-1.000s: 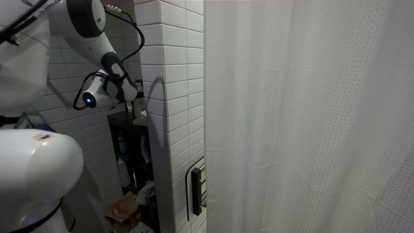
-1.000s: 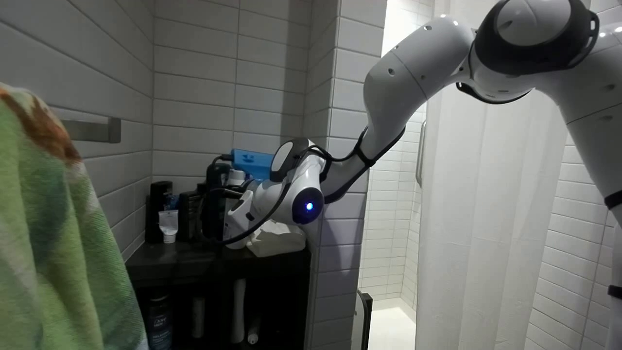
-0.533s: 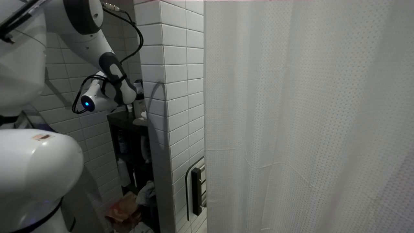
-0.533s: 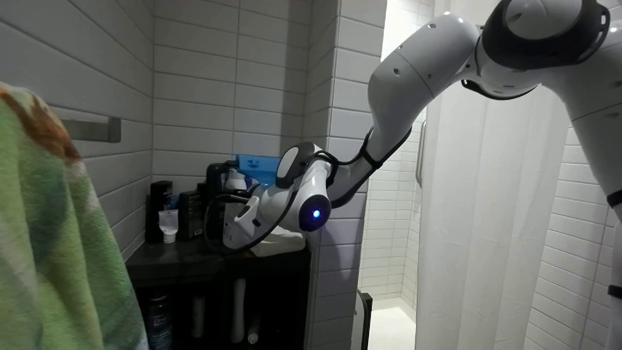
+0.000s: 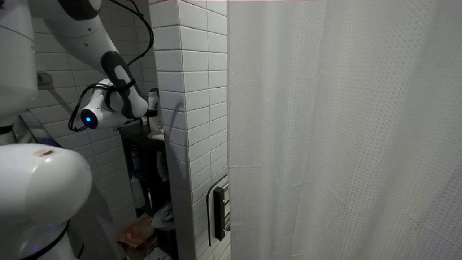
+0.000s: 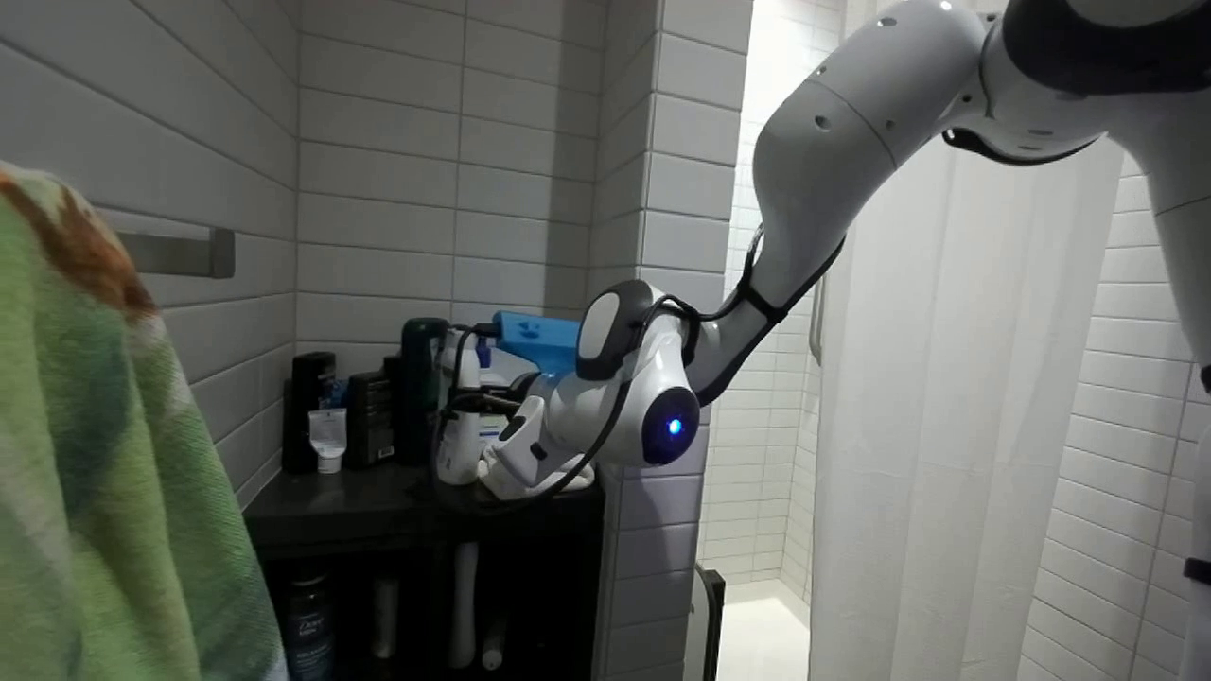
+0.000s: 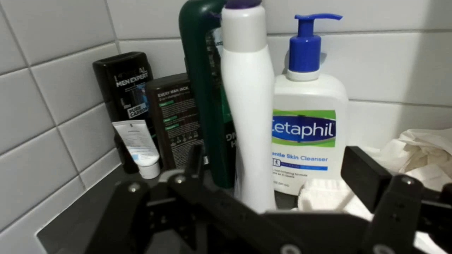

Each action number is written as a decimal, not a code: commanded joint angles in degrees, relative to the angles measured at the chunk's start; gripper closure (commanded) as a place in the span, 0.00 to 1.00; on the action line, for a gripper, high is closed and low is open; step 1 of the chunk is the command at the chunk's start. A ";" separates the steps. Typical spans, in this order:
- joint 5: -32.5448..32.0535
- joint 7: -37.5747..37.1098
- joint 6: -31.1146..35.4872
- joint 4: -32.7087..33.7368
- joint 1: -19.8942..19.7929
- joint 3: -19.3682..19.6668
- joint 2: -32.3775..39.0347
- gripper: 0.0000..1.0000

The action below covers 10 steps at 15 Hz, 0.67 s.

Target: Move the first right bottle from the second shelf to the top shelf

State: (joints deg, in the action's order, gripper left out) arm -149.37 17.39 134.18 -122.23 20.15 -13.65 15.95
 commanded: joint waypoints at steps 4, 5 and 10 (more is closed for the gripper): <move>0.20 -3.97 5.78 -11.94 -0.55 -3.56 -12.96 0.00; 0.21 -4.24 6.34 -13.42 -0.62 -3.77 -14.52 0.00; 0.27 -5.41 10.36 -19.11 -1.71 -3.00 -20.22 0.00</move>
State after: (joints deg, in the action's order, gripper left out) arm -149.24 13.23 141.55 -137.39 19.87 -16.93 0.65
